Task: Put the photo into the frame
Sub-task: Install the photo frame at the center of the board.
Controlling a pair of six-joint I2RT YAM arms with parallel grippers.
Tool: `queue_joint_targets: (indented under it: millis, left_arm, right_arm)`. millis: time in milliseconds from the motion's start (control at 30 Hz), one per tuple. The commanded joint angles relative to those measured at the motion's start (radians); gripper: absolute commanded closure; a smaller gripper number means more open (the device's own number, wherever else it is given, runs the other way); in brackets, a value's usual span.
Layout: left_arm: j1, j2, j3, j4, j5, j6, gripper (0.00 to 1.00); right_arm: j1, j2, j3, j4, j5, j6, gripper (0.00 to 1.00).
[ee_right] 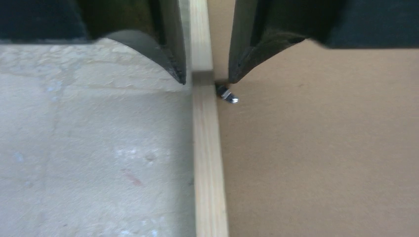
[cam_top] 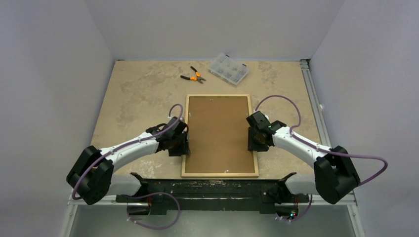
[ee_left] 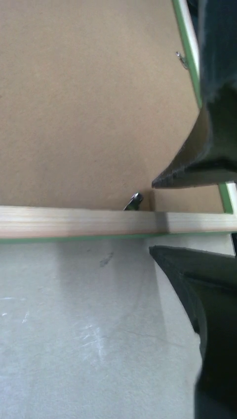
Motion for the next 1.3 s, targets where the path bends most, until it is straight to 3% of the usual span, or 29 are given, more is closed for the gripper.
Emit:
queue_joint_targets:
  millis: [0,67,133,367,633,967,1267]
  left_arm:
    - [-0.02,-0.083,0.037,-0.083,-0.034,-0.021,0.39]
    - [-0.013,-0.077,0.093,-0.137,-0.078,-0.004,0.26]
    - [0.005,-0.049,0.15,-0.169,-0.086,0.027,0.23]
    - [0.183,0.087,0.287,-0.102,0.034,0.118,0.22]
    - [0.283,0.387,0.548,-0.102,0.126,0.178,0.21]
    - [0.292,0.639,0.821,-0.245,0.004,0.201,0.29]
    - [0.292,0.781,0.963,-0.339,-0.048,0.229,0.54]
  right_arm:
    - [0.009,-0.063,0.018,0.084,-0.081,0.036,0.49]
    - [0.005,-0.067,0.042,0.083,-0.07,0.035,0.31]
    - [-0.011,-0.056,0.071,0.078,-0.069,0.03,0.24]
    - [-0.141,0.052,0.182,0.083,-0.135,-0.027,0.21]
    - [-0.241,0.149,0.213,0.147,-0.261,-0.039,0.2]
    - [-0.253,0.166,0.181,0.19,-0.306,-0.03,0.2]
    - [-0.257,0.17,0.169,0.197,-0.315,-0.032,0.2]
